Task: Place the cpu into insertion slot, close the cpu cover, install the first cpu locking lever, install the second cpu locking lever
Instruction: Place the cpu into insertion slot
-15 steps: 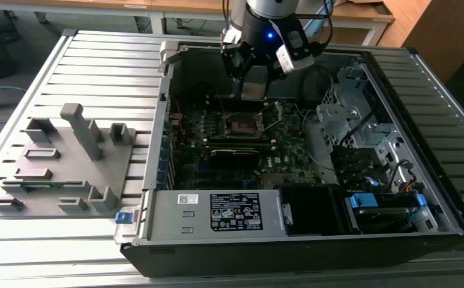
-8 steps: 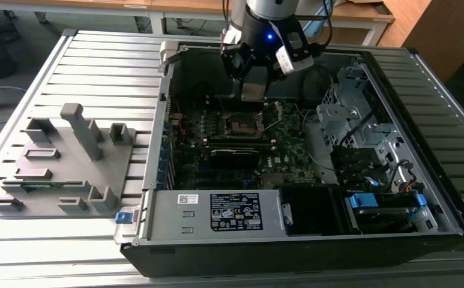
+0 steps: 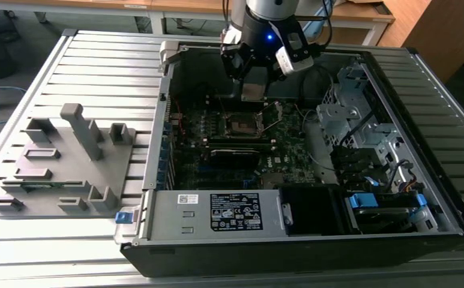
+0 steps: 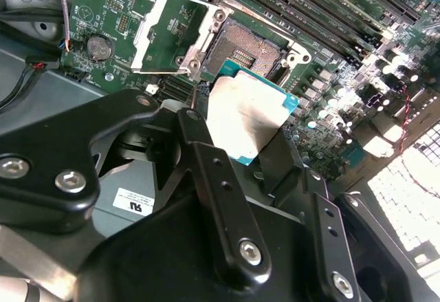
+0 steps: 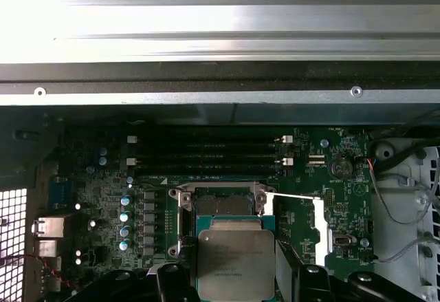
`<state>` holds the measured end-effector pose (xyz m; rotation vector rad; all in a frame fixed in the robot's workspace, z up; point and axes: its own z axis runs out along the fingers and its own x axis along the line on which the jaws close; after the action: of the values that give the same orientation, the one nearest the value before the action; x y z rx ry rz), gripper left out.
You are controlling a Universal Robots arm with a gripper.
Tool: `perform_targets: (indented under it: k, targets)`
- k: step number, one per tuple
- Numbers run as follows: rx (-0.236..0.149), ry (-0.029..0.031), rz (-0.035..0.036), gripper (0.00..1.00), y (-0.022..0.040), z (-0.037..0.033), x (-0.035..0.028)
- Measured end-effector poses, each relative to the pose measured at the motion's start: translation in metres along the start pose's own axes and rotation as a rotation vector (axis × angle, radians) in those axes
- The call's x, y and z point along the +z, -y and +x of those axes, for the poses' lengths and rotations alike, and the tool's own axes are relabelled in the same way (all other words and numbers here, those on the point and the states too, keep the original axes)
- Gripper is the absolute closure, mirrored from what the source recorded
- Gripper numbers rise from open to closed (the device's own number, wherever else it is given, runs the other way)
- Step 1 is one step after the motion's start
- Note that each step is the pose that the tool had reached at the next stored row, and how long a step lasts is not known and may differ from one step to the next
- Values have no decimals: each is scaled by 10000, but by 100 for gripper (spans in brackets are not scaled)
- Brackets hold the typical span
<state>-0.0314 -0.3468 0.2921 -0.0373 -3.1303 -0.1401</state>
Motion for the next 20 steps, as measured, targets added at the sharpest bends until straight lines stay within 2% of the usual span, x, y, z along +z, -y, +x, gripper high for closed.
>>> perform_targets:
  k: [9,12,20]
  targets:
    - [74,6,0,46,0,0,1]
    - [337,30,-4,46,0,0,2]
    - [1342,119,-12,46,1,0,7]
